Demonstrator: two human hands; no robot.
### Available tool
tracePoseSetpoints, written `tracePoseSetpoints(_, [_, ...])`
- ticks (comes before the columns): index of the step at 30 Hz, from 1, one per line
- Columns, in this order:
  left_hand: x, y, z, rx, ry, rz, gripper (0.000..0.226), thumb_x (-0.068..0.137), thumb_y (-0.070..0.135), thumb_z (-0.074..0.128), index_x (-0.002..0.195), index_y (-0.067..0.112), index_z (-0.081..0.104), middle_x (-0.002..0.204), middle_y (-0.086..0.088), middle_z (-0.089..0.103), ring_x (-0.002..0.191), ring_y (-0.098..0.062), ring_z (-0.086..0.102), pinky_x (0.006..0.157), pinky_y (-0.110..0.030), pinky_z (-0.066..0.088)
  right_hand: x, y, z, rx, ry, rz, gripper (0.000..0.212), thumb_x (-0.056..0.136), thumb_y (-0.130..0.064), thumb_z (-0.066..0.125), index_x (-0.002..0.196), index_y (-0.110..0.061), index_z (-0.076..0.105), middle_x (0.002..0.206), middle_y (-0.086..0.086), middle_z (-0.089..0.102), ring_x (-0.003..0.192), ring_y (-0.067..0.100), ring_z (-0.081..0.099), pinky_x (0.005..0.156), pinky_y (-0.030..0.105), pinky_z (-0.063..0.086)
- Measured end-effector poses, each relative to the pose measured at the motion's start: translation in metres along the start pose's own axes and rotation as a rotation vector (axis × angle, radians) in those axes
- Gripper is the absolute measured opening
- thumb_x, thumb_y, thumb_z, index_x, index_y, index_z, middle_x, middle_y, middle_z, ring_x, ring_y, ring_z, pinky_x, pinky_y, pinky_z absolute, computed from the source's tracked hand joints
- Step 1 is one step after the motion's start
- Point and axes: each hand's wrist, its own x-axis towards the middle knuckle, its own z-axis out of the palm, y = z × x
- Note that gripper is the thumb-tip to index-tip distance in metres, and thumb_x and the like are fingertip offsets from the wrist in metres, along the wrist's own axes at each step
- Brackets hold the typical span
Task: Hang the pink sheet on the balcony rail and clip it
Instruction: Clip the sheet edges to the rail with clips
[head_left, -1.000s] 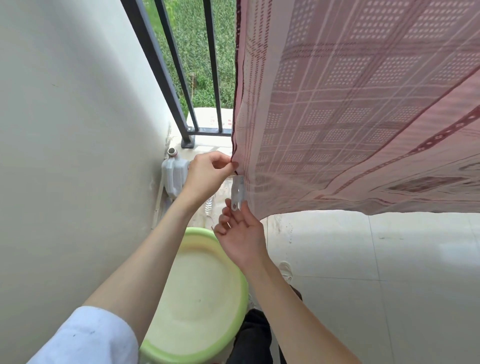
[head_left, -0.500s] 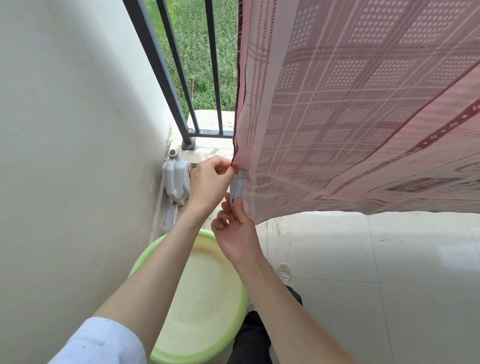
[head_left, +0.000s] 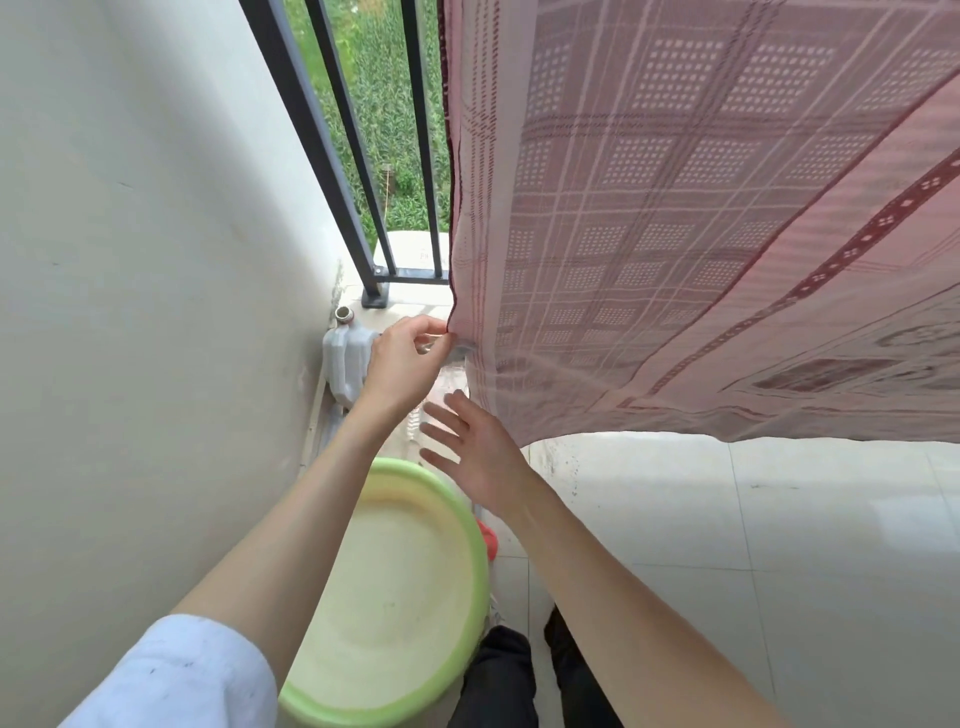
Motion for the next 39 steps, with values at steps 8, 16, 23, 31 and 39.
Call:
tracePoseSetpoints(8, [-0.057,0.014,-0.005,0.24,0.092,0.292,0.05,0.086,0.041,0.045,0.116,0.004,0.058,0.117,-0.013,0.06,0.112,-0.027,0.053,0.093,-0.014,0.027,-0.081,-0.073,-0.071,-1.154,0.218,-0.491,0.051,0.095,-0.037,0.045,0.141,-0.017,0.035,0.141,-0.007,0.042,0.131,0.011,0.039,0.106,0.024,0.029])
tracePoseSetpoints(16, [-0.094,0.14,0.013,0.548,0.296,0.533,0.041,0.084,0.039,0.044,0.108,0.011,0.061,0.105,-0.01,0.065,0.093,-0.032,0.063,0.081,-0.041,0.05,-0.187,-0.192,-0.098,-1.541,0.328,-0.924,0.059,0.095,-0.043,0.04,0.147,-0.023,0.021,0.152,-0.006,0.028,0.138,0.014,0.028,0.111,0.025,0.018])
tracePoseSetpoints(23, [-0.129,0.291,0.056,0.58,0.4,0.793,0.048,0.09,0.042,0.037,0.129,0.017,0.047,0.139,-0.008,0.045,0.131,-0.028,0.039,0.108,-0.045,0.029,-0.304,-0.283,-0.135,-1.591,0.356,-1.281,0.062,0.093,-0.046,0.041,0.147,-0.027,0.017,0.153,-0.01,0.022,0.141,0.006,0.017,0.111,0.02,0.011])
tracePoseSetpoints(31, [-0.133,0.431,0.047,0.573,0.65,1.044,0.063,0.087,0.041,0.043,0.144,0.021,0.024,0.153,-0.009,0.017,0.142,-0.026,0.01,0.113,-0.055,0.013,-0.401,-0.388,-0.133,-1.526,0.695,-1.941,0.051,0.09,-0.039,0.043,0.137,-0.018,0.043,0.147,0.006,0.038,0.139,0.023,0.026,0.114,0.052,0.015])
tracePoseSetpoints(39, [-0.103,0.458,0.022,0.752,0.698,0.935,0.068,0.088,0.056,0.024,0.147,0.032,-0.001,0.156,-0.001,-0.005,0.143,-0.022,-0.01,0.112,-0.039,-0.021,-0.401,-0.434,-0.136,-1.637,0.93,-1.802,0.063,0.087,-0.054,0.032,0.142,-0.023,0.033,0.152,0.008,0.028,0.142,0.026,0.018,0.115,0.048,-0.006])
